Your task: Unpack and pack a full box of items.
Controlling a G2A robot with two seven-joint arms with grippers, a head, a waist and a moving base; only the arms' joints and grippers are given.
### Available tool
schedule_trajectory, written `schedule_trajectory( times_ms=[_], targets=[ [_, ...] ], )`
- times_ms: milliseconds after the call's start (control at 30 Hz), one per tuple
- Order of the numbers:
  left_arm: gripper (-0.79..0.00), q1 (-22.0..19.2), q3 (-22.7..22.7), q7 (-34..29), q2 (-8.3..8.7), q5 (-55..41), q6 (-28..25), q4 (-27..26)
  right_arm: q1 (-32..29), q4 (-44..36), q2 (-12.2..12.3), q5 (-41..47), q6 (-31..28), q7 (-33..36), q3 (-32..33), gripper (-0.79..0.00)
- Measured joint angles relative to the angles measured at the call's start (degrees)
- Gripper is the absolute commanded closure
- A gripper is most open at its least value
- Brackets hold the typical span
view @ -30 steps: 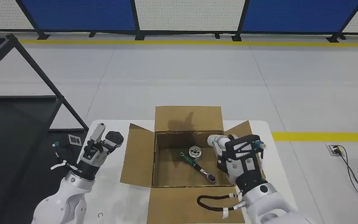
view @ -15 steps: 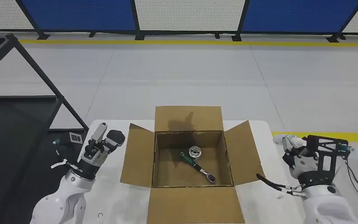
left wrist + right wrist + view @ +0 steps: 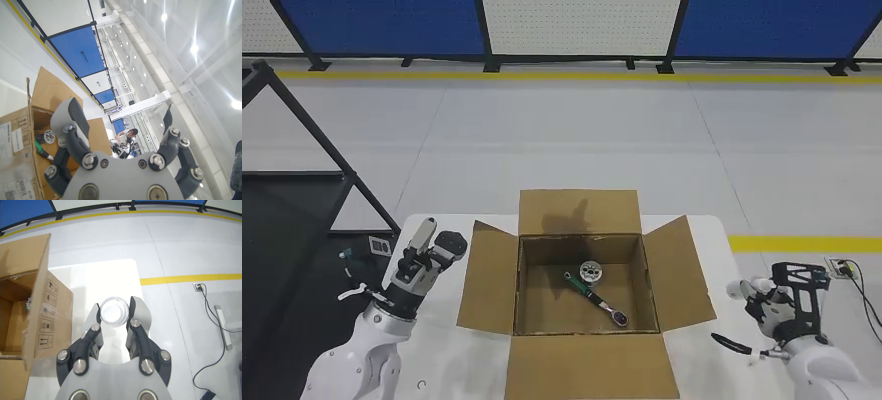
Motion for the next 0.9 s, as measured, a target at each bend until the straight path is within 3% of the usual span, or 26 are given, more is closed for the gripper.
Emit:
schedule_trajectory(
  times_ms=[133,567,900],
  targets=[
    [-0.785,0.4,0.0,0.7,0.00,0.0,-0.1,-0.2,2.2,4.5,0.0,0.1,1.5,-0.6,-0.9,0.000],
    [-0.785,0.6,0.1,0.6,0.01,0.2,0.0,-0.7,2.2,5.1,0.0,0.1,1.5,-0.9,-1.0,0.000],
    [-0.785,0.8,0.3,0.2,0.12,0.2,0.1,-1.3,10.6,21.2,0.1,0.3,3.3,-4.0,-3.6,0.000]
  ],
)
